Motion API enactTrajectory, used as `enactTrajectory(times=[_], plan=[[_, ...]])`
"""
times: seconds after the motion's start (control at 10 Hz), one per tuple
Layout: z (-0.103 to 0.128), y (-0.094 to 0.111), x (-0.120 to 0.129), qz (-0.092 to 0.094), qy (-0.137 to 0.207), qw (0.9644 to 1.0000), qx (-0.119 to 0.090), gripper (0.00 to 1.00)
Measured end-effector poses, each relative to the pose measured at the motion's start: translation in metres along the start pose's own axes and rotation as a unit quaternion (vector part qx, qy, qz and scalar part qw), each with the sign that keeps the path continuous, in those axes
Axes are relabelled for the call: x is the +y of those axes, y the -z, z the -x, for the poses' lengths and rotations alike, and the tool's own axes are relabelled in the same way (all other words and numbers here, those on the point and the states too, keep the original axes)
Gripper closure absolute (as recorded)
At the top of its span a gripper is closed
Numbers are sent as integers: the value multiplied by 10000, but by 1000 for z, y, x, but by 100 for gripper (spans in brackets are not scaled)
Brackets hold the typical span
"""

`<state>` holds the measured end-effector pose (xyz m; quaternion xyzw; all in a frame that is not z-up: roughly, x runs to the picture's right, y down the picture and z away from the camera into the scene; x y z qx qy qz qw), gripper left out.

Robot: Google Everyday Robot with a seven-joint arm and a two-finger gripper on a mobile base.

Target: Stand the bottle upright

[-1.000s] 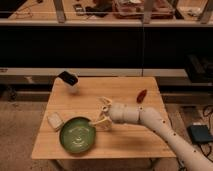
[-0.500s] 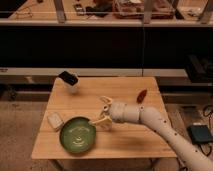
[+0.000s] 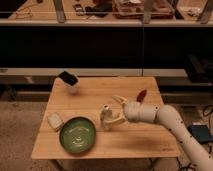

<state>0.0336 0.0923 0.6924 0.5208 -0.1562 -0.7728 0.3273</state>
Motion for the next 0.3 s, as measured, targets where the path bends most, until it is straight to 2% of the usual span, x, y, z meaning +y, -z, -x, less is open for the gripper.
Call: enactTrajectory(times=[0.3], plan=[[0, -2, -1, -20, 6, 10000, -1, 20]])
